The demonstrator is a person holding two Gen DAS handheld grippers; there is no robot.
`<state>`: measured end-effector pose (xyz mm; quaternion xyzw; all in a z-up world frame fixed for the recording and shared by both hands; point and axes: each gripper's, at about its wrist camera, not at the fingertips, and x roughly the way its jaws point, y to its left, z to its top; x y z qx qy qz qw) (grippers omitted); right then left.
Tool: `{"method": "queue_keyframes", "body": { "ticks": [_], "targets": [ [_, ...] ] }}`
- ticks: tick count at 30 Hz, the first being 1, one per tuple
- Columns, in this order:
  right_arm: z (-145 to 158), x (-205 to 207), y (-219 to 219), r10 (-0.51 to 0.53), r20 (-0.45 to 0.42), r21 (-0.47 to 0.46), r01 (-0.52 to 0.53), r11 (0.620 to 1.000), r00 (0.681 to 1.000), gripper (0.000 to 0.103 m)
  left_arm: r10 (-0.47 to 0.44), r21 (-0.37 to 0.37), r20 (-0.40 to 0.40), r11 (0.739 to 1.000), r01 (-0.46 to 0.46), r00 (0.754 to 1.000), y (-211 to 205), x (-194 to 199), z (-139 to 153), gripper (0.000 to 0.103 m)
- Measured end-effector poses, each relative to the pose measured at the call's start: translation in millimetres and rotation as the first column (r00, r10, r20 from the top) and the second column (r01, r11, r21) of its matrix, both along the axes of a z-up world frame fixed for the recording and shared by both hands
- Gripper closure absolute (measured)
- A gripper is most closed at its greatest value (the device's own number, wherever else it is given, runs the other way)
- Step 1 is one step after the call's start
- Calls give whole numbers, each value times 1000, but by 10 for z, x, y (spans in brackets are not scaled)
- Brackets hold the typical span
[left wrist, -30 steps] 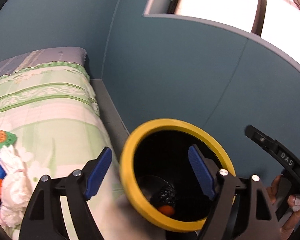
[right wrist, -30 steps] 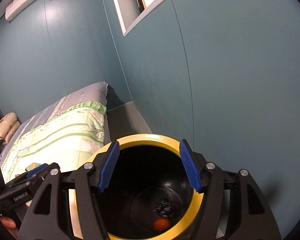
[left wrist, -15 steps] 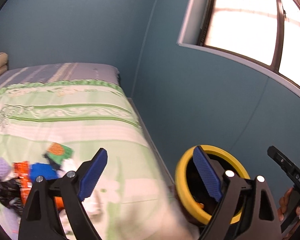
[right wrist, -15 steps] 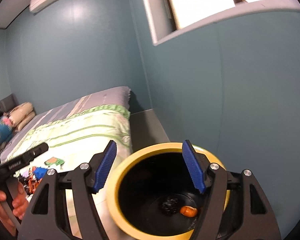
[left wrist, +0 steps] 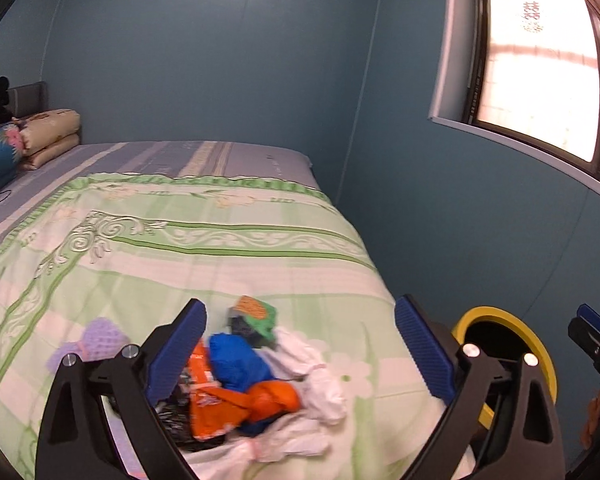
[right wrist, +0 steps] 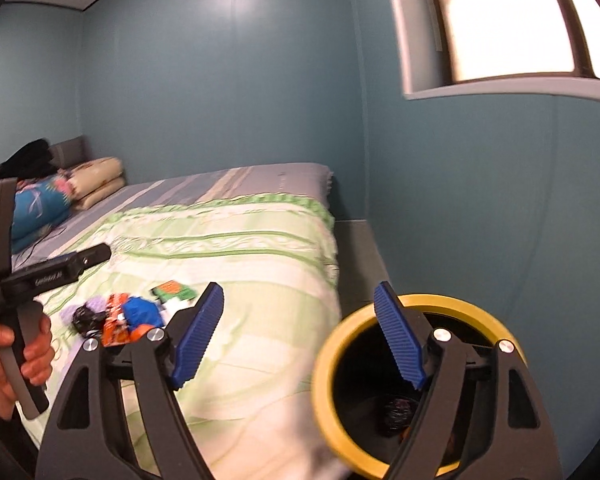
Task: Collect trash
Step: 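Move both tools back from the bin toward the trash pile, then grasp the lavender foam net with the left tool while the right tool grasps white tissue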
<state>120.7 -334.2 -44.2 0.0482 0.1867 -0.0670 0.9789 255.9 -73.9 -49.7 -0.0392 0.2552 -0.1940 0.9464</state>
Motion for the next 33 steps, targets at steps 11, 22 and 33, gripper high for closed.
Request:
{"method": "queue_keyframes", "body": {
  "ticks": [11,22,33],
  "targets": [
    [-150,263,656,171,-51,-26,-173,985,984,29,178,18,-22,984,-178,984,842,100,-120,11],
    [-498,597,1111,238,-132,-96,-252,963,962,29,325,50,-91,946,-321,941,1543,272,-559,11],
    [-921,1013,1259,298,-264,-54,-322,945,917,29,373,32,-168,927,-373,913,1910,464,-929,11]
  ]
}}
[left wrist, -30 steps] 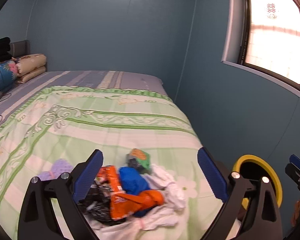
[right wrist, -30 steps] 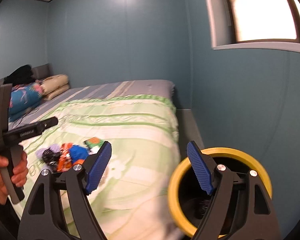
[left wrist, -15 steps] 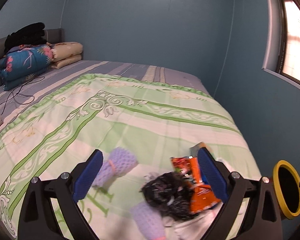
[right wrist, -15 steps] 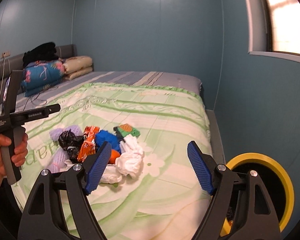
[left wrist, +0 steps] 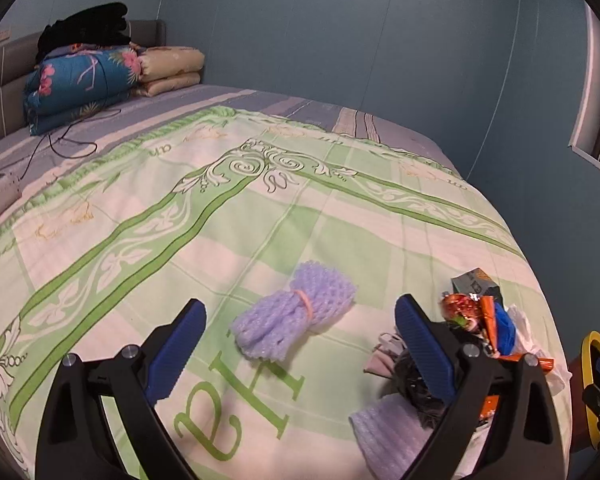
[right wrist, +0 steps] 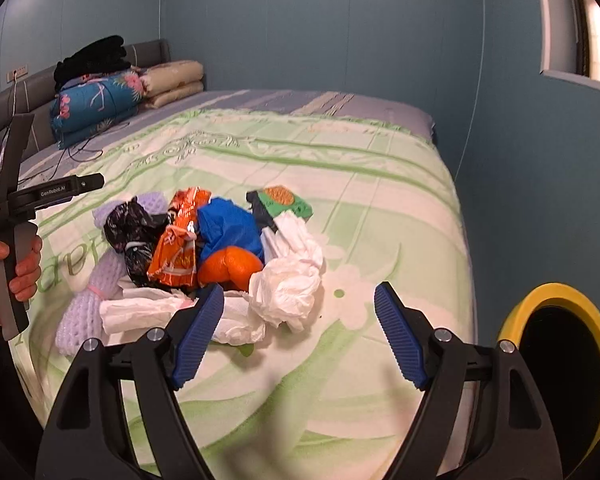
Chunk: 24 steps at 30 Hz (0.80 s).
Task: Collect trash
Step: 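Grasp the lavender foam net with the left tool while the right tool grasps white tissue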
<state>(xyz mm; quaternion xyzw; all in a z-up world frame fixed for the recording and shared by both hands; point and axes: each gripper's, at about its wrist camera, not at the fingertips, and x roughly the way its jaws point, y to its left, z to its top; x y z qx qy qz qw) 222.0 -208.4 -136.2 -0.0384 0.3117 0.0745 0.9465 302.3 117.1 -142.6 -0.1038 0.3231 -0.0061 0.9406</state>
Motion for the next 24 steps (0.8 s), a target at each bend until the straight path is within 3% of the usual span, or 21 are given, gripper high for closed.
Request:
{"method": "queue_keyframes", "body": {
  "ticks": [10,17,24],
  "targets": [
    [-206,357,-140,-8,-124,102,20,995,992,37,9,19,-72,1000,-8,997,135,216,-278,11],
    [-265,504,-147,9,-161,138,14,990,987,46,7,-7,-119,1000,-8,993,201,374,-387,11],
    [-352,647,-189,18,-207,171,18,985,978,54,-46,-12,-148,999,45,988,199,603,-454,12]
  ]
}}
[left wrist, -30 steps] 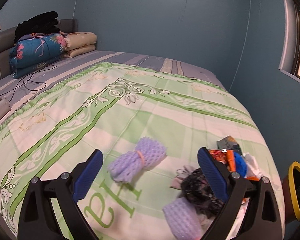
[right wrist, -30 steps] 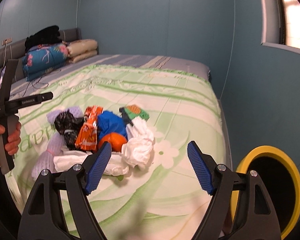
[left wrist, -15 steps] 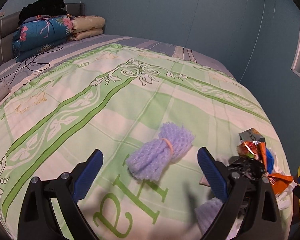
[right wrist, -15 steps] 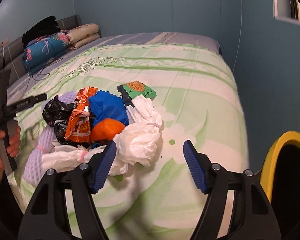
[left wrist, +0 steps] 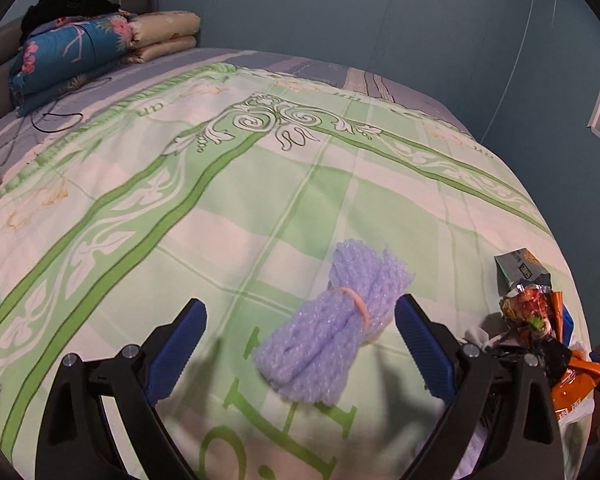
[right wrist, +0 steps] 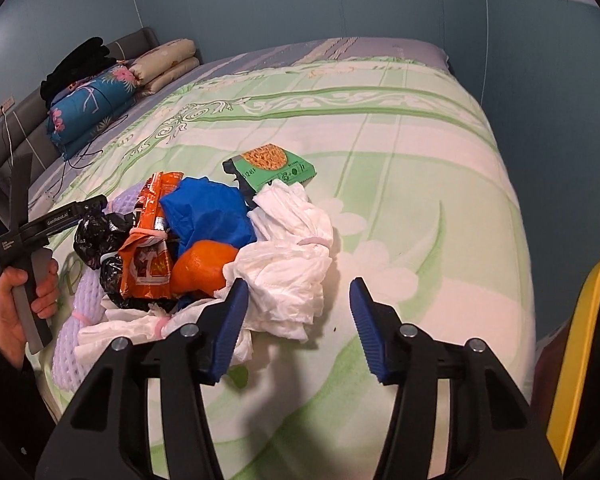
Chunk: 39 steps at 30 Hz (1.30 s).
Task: Collect trash
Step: 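Grasp the lavender foam net with the left tool while the right tool grasps white tissue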
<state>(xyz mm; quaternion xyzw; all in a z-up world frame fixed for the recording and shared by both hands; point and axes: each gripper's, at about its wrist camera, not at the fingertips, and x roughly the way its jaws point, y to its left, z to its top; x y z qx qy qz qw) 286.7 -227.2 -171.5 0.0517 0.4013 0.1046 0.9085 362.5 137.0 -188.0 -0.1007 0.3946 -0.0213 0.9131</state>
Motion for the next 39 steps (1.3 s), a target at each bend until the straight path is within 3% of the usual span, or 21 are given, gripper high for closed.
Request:
{"method": "queue_keyframes", "body": {
  "ticks": [7,12,14,16,18,21,30,39],
  "targets": [
    [-87,131,-24,14,-47,48,-12,999,999,57,-44,-52,-49,998,42,998,-59,141,-142,25],
    [-134,196,15,21,-63,59,-17,998,998,58,-70,-27,-72,997,68,995,-183,202,-215,38],
    [-151,220,19,28,-74,76,-23,997,997,68,-76,-35,-73,997,73,994,-199,212,-212,44],
    [-176,234,21,30,-86,86,-22,996,996,73,-80,-39,-78,996,77,994,-211,220,-216,51],
    [-175,227,25,32,-83,84,-25,996,996,77,-92,-55,-84,995,87,992,-215,220,-225,64],
    [-159,203,-7,31,-85,109,-22,994,996,84,-93,-56,-81,994,89,992,-216,201,-210,72],
    [32,-5,-190,7,-33,135,-2,991,999,88,-84,-135,-49,988,76,995,-105,33,-22,75],
    [356,-379,-320,0,54,138,-7,990,999,88,-72,-148,-7,987,70,997,-21,-326,213,75]
  ]
}}
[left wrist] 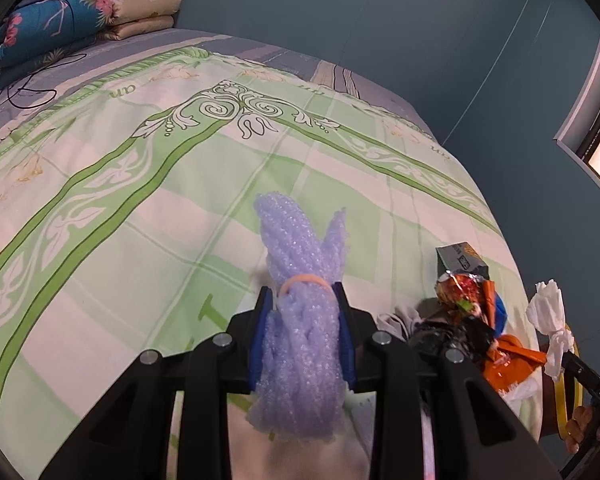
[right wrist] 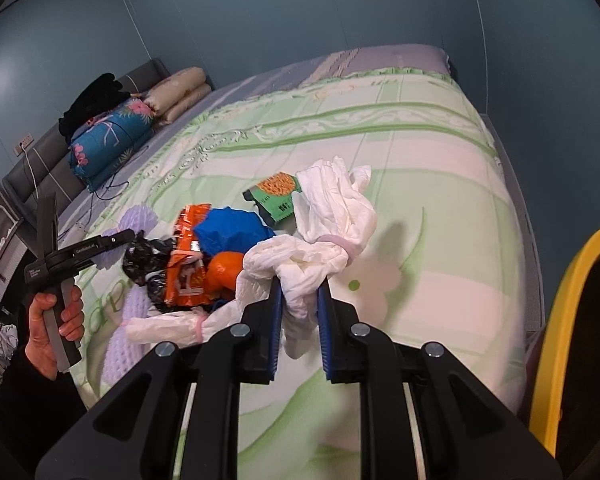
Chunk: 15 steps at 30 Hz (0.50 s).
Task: Collect trash
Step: 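Grasp the lavender foam net with the left tool while the right tool grasps white tissue, then carry the foam net and tissue over the yellow bin and release both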
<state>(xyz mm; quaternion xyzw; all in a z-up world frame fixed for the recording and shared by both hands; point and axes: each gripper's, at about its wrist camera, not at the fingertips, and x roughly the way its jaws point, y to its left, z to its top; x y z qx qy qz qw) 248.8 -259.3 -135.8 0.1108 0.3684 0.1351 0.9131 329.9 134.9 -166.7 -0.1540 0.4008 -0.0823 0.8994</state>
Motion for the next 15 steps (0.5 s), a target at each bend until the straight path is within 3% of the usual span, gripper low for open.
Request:
{"method": "queue_keyframes", "body": {
  "ticks": [15],
  "targets": [
    [281,-675,-70,-53,145,-59,62,996,988,88,-15,-20,70,1000,16,997,-103,-856,251,75]
  ]
}}
